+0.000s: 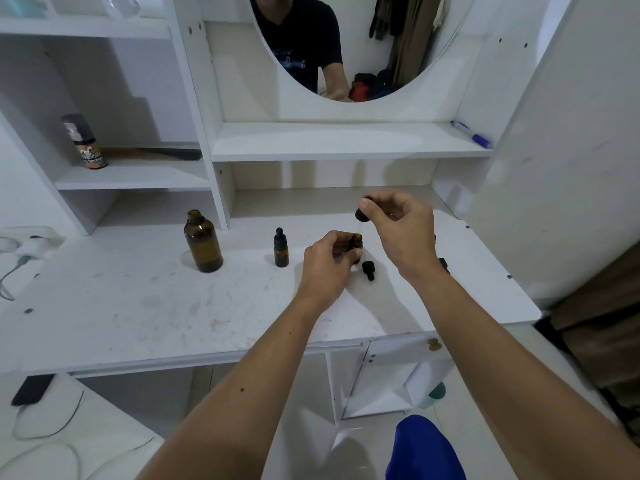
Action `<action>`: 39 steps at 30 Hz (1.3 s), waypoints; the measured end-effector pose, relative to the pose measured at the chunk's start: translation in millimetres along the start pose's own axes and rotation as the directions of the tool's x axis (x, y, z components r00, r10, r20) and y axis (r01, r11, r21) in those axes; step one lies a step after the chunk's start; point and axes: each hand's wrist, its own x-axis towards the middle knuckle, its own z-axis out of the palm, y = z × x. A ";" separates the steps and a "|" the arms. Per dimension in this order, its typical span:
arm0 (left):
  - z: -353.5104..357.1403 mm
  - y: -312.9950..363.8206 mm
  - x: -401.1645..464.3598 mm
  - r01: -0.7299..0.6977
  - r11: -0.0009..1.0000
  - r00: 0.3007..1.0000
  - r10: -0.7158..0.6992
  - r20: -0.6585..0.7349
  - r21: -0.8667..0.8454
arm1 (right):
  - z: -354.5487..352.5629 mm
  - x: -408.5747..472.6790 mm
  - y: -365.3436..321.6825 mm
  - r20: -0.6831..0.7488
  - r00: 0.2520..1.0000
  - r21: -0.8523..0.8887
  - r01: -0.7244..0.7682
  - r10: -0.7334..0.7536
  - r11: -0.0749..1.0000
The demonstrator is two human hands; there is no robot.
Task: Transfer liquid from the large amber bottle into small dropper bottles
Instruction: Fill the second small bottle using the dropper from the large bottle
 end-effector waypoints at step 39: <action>-193.9 -24.7 -82.8 0.110 0.984 0.921 -0.048 -0.385 0.139 | 113.1 -22.9 -86.0 0.078 0.983 0.327 0.132 -0.166 0.936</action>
